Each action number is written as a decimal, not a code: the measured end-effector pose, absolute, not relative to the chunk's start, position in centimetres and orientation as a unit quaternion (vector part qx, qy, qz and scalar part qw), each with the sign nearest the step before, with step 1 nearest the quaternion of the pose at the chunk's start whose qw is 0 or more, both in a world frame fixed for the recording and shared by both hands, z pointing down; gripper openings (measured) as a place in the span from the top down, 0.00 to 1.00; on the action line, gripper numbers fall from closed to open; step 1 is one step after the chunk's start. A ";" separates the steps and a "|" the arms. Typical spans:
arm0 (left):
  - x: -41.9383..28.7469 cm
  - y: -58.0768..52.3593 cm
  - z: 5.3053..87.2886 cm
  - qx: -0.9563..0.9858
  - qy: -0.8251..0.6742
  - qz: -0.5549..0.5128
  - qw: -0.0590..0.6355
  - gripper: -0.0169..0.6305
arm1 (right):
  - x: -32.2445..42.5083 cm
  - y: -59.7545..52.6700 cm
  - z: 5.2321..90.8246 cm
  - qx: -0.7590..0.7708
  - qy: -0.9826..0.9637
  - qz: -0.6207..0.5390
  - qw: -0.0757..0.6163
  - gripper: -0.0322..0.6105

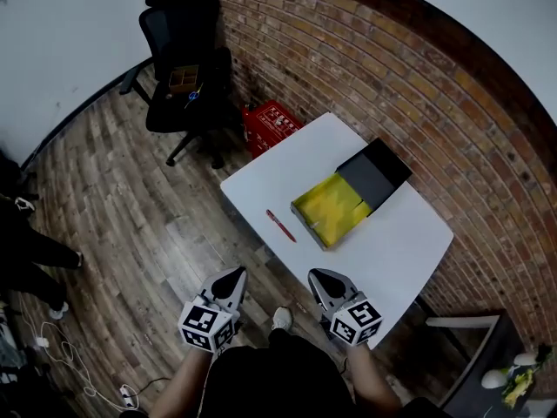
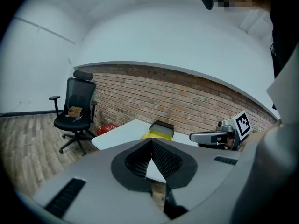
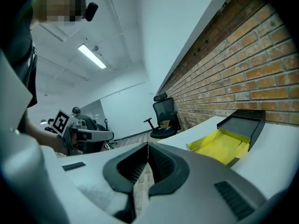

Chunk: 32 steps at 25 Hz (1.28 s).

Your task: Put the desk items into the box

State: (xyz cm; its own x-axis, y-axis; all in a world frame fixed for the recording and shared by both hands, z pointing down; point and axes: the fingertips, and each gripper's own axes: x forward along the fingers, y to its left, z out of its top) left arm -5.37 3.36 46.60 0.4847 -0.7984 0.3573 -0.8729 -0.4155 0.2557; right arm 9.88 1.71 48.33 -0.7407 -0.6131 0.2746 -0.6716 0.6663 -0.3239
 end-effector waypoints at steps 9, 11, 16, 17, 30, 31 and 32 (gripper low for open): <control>-4.2 -0.1 47.7 0.823 -0.517 0.097 0.215 0.95 | 10.0 -2.4 49.5 0.316 -0.922 0.207 0.078 0.92; -4.3 -0.4 47.9 0.821 -0.519 0.099 0.217 0.95 | 9.8 -2.7 49.6 0.313 -0.923 0.209 0.081 0.92; -4.7 -1.8 48.2 0.822 -0.517 0.102 0.216 0.95 | 9.1 -3.8 50.3 0.311 -0.922 0.215 0.088 0.92; -4.8 -2.1 48.3 0.823 -0.515 0.104 0.217 0.95 | 8.9 -4.0 50.6 0.312 -0.920 0.216 0.092 0.92; -4.6 -8.0 51.5 0.862 -0.432 0.145 0.221 0.95 | 5.3 -8.3 55.3 0.364 -0.895 0.184 0.182 0.92; -4.6 -8.3 51.7 0.865 -0.426 0.147 0.222 0.95 | 5.0 -8.5 55.6 0.366 -0.893 0.181 0.188 0.92; -4.6 -8.6 51.9 0.867 -0.420 0.149 0.224 0.95 | 4.7 -8.8 55.8 0.368 -0.892 0.179 0.192 0.92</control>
